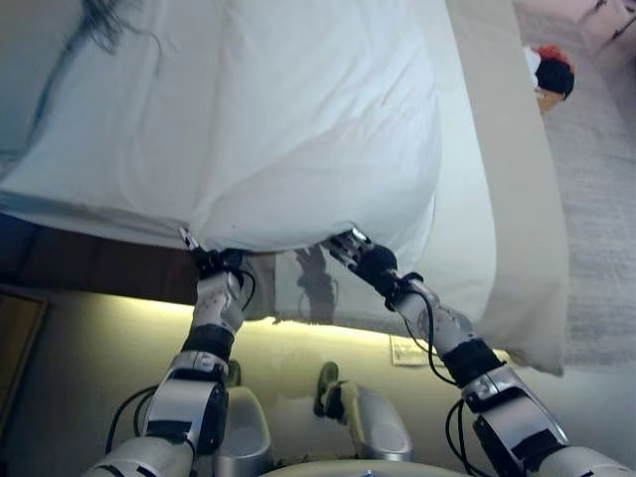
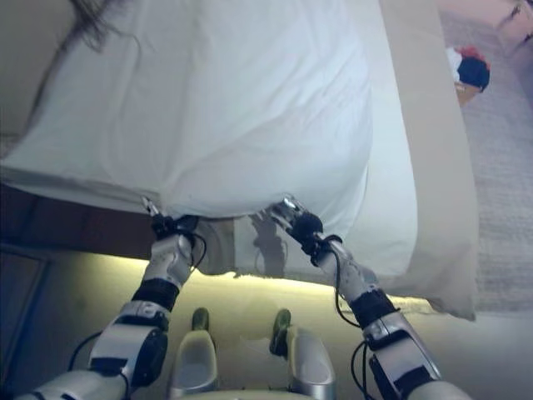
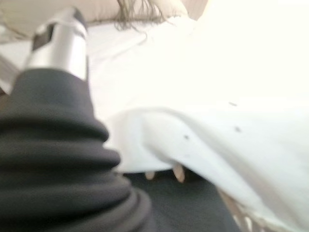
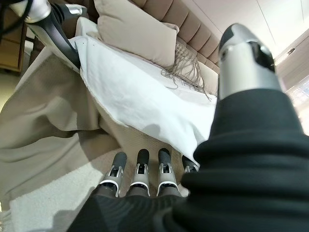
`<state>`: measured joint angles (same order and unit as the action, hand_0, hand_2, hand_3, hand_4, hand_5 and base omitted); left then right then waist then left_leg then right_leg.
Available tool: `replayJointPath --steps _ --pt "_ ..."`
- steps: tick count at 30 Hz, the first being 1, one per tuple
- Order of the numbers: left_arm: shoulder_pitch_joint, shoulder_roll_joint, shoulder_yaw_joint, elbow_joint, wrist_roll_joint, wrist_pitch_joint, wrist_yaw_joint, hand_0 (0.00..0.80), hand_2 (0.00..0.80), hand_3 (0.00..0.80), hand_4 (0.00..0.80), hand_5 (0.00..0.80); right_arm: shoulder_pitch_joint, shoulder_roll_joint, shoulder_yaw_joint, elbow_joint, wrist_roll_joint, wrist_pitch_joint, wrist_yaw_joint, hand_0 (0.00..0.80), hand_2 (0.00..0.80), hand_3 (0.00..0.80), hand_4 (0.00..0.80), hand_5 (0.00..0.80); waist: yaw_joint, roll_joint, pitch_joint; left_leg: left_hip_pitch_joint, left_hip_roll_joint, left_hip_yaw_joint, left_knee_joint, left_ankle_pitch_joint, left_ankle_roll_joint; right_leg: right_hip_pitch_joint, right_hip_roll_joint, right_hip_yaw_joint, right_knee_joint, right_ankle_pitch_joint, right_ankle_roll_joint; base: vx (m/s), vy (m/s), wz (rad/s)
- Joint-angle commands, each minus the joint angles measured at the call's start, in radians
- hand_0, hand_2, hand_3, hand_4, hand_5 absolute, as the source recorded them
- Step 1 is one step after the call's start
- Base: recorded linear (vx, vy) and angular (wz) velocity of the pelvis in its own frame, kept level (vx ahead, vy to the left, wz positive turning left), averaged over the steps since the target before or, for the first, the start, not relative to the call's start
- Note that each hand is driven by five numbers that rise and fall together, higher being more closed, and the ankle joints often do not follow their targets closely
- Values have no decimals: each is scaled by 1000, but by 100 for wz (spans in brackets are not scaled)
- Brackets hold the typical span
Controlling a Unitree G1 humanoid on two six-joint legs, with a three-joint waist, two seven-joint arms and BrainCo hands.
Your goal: Make the bed neatly
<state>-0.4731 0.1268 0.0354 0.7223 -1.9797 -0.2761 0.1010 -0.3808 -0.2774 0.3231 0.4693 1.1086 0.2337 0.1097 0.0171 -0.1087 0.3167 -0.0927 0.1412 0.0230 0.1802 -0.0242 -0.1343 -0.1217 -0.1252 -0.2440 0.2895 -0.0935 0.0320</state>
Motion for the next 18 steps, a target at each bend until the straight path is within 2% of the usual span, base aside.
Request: replayJointPath --steps 1,6,10,12,13,15,16,18 --pt "70 21 33 -80 8 -3 -80 0 0 0 0 0 89 5 -39 -50 -51 18 61 0 0 0 0 0 36 -4 -122 19 -27 -17 17 -23 44 124 -39 8 -152 41 41 170 166 8" --pt "161 41 86 -66 8 26 -101 0 0 0 0 0 175 -7 -59 -44 -115 91 102 0 0 0 0 0 44 23 -181 82 -37 -16 -28 -17 45 182 -52 6 -186 48 52 131 150 4" --pt "202 81 131 -49 8 64 -122 0 0 0 0 0 224 -31 -57 -15 -181 224 240 0 0 0 0 0 54 38 -210 115 -45 -18 -46 -20 47 213 -60 -2 -200 47 58 54 106 2" --pt "216 100 148 -34 8 82 -136 0 0 0 0 0 237 -45 -51 9 -231 265 314 0 0 0 0 0 58 42 -217 122 -48 -20 -50 -21 47 224 -64 -7 -203 46 60 9 80 3" --pt "230 121 169 -12 8 104 -151 0 0 0 0 0 247 -62 -41 53 -304 303 400 0 0 0 0 0 66 45 -224 127 -52 -22 -51 -23 47 231 -67 -11 -205 45 62 -4 82 2" --pt "238 146 191 27 8 134 -172 0 0 0 0 0 252 -83 -27 121 -416 324 510 0 0 0 0 0 71 48 -230 133 -56 -24 -55 -23 49 239 -70 -15 -208 46 65 -8 74 2" --pt "242 166 204 57 10 152 -186 0 0 0 0 0 256 -108 -8 184 -581 334 619 0 0 0 0 0 76 49 -232 141 -58 -24 -56 -29 49 246 -71 -17 -207 40 67 -19 59 3" --pt "236 197 216 110 9 180 -215 0 0 0 0 0 252 -151 24 306 -773 268 688 0 0 0 0 0 82 49 -235 140 -65 -29 -59 -23 52 246 -76 -21 -208 46 69 -41 48 3"
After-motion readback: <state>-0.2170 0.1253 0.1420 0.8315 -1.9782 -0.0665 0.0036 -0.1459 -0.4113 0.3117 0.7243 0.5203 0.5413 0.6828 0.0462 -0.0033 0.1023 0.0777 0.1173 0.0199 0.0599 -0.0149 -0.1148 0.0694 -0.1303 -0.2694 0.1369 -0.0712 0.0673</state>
